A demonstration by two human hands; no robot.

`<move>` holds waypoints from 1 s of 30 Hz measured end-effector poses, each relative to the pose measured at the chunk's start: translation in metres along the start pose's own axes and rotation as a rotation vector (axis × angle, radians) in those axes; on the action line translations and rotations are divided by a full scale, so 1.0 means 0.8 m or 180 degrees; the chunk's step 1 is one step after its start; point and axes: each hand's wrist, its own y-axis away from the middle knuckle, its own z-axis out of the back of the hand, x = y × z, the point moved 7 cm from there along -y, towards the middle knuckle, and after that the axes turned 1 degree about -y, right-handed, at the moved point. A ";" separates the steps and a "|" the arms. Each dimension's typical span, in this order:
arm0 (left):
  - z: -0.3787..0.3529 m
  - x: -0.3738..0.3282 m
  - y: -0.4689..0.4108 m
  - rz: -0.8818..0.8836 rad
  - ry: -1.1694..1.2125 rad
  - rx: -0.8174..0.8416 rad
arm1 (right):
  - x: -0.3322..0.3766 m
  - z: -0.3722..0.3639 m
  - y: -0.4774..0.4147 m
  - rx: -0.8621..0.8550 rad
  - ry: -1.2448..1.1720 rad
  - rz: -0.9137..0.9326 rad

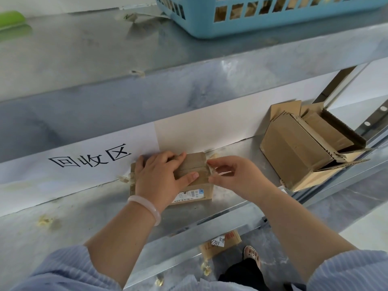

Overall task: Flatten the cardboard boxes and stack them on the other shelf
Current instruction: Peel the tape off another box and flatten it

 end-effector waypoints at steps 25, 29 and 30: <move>-0.003 0.001 -0.010 -0.0007 0.0103 0.0253 | 0.054 -0.006 -0.046 0.0353 0.1770 0.0464; -0.003 0.000 -0.009 -0.0033 0.0111 0.0259 | 0.074 -0.020 -0.031 0.0331 0.2499 0.1443; -0.003 0.000 -0.009 -0.0036 0.0108 0.0258 | 0.075 -0.022 -0.029 0.0322 0.2521 0.1586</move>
